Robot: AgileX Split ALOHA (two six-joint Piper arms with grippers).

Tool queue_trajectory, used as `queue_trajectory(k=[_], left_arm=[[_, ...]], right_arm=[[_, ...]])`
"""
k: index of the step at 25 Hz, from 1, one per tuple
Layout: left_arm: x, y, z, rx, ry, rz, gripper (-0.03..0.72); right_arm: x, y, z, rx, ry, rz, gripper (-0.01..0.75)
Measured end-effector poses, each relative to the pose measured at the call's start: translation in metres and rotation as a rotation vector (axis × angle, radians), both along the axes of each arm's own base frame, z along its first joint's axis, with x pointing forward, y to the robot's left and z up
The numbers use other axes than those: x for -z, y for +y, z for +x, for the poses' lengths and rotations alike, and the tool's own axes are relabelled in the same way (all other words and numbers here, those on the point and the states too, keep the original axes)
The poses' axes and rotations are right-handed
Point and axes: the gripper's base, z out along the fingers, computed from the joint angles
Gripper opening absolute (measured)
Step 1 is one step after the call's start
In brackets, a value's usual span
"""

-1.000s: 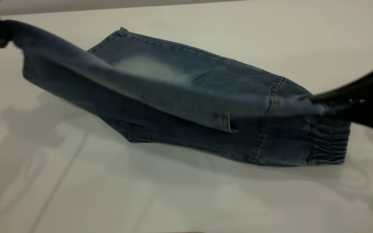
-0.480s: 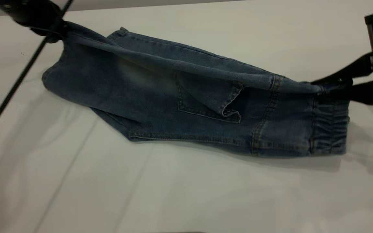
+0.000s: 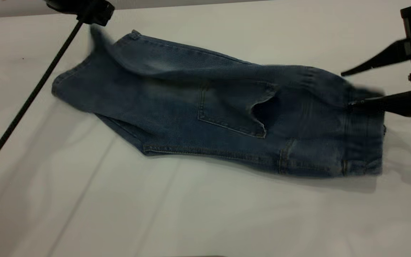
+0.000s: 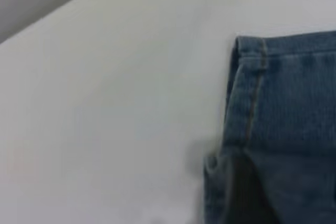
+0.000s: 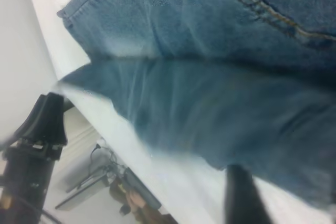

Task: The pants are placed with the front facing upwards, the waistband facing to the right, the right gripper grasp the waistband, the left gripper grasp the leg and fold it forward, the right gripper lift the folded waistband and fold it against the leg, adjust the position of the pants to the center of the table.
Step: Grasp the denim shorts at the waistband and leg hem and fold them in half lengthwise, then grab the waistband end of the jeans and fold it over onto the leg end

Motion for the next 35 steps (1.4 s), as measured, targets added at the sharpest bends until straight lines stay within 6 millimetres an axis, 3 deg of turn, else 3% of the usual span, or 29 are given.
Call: queue_trajectory(k=[5, 8, 14, 20, 24, 35], left_arm=[[0.000, 0.000, 0.000, -0.058, 0.013, -0.066, 0.453], [0.001, 0.000, -0.001, -0.075, 0.026, -0.083, 0.459], [0.004, 0.001, -0.004, -0.086, 0.084, -0.081, 0.461], [0.005, 0.001, -0.004, -0.089, 0.090, -0.083, 0.461], [0.005, 0.001, -0.005, -0.089, 0.091, -0.083, 0.461], [0.005, 0.001, -0.005, -0.089, 0.091, -0.083, 0.461]], right_arm=[[-0.008, 0.005, 0.001, -0.056, -0.096, 0.064, 0.518], [-0.011, 0.007, 0.000, -0.073, -0.119, 0.091, 0.567], [-0.007, 0.013, -0.021, -0.290, -0.017, 0.096, 0.578], [0.020, 0.005, -0.059, -0.322, 0.206, -0.126, 0.579], [0.025, -0.001, -0.054, -0.258, 0.157, -0.212, 0.579], [0.034, -0.004, -0.039, -0.133, 0.075, -0.227, 0.556]])
